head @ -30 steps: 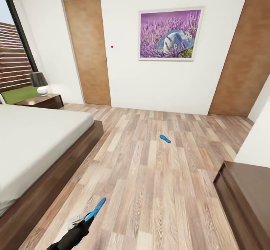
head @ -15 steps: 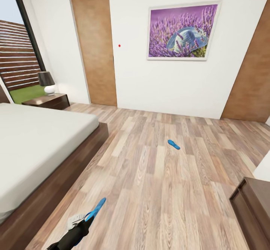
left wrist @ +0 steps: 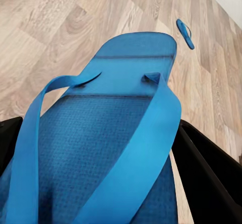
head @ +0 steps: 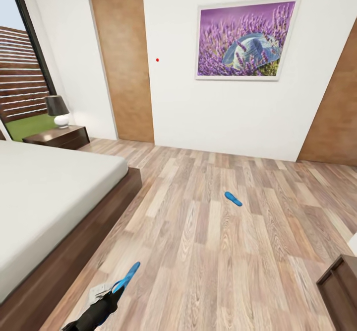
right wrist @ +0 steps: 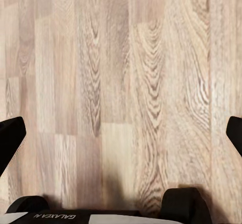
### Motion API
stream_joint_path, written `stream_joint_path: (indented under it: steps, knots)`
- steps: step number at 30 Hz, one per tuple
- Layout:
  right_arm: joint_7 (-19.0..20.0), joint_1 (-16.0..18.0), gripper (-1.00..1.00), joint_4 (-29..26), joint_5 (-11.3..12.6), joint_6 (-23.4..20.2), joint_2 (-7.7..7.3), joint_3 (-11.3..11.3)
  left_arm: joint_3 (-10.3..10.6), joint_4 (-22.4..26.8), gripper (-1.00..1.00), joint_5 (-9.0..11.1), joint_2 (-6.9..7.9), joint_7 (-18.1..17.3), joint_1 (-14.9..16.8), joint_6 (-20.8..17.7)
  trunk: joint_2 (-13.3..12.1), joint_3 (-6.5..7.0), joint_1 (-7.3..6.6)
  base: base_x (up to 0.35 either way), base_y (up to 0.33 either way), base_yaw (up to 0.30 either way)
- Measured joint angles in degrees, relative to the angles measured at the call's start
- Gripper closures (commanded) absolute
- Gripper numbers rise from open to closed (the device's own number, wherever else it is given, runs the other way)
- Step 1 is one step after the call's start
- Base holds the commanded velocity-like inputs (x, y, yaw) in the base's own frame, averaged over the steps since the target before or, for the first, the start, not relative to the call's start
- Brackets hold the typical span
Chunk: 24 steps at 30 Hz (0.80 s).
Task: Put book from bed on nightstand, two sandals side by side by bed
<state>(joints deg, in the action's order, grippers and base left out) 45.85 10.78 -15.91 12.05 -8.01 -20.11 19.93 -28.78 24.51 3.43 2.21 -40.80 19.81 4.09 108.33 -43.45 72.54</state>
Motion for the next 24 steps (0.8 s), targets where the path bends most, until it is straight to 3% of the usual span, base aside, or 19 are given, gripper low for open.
stream_joint_path:
  steps: [24]
  knots:
    - [0.0, 0.0, -1.0, 0.0, 0.0, 0.0, -0.01, 0.0, 0.0, 0.0, 1.0, 0.0, 0.0, 0.0, 0.0, 0.0, 0.0, 0.0, 0.0, 0.333, 0.0, 0.0]
